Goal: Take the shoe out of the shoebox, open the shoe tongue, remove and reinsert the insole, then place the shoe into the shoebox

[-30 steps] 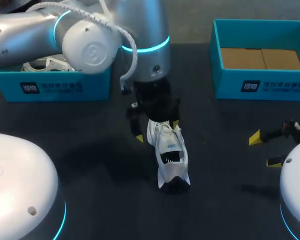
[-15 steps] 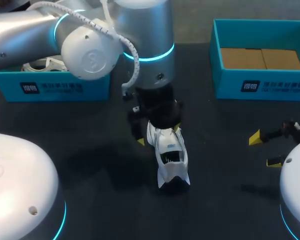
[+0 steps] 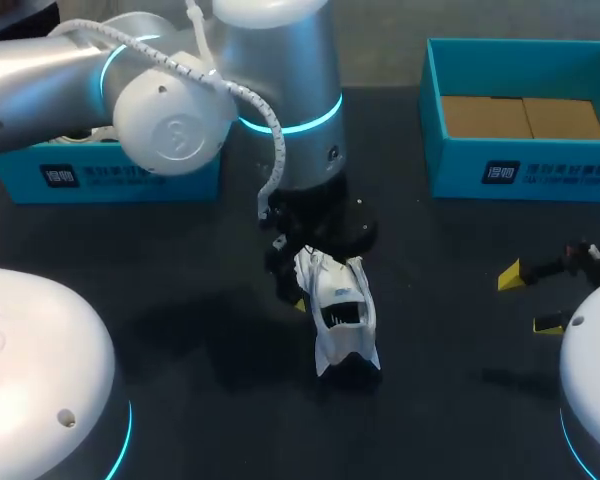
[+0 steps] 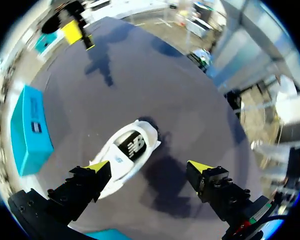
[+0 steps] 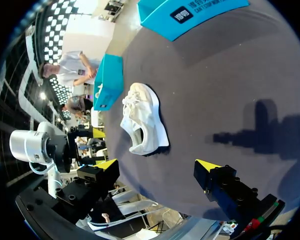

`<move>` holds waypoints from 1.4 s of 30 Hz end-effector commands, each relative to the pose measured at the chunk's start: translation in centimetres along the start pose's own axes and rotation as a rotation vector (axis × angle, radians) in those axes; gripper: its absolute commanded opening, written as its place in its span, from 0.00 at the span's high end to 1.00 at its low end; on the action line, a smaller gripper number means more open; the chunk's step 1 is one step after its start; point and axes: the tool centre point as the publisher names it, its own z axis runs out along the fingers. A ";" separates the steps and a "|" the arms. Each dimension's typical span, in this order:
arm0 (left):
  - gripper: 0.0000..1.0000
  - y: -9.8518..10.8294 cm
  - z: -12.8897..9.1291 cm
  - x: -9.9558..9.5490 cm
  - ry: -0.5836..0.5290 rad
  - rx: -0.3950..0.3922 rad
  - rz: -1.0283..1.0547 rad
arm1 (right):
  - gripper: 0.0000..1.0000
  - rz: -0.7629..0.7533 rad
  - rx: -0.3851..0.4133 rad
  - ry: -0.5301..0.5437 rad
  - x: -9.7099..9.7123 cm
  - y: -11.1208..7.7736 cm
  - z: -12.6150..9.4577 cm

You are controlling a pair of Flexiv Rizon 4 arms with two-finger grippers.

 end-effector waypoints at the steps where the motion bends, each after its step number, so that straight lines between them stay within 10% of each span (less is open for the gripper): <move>1: 0.00 0.2 0.2 0.7 0.002 0.027 -0.462 | 0.00 0.001 -0.003 -0.004 0.0 -0.2 -0.1; 24: 0.00 -1.2 1.5 1.2 0.023 -0.002 -0.606 | 0.00 0.001 -0.003 -0.004 0.0 -0.2 -0.1; 42: 0.00 -3.9 7.9 0.5 0.044 -0.015 -0.652 | 0.00 0.001 -0.003 -0.004 0.0 -0.2 -0.1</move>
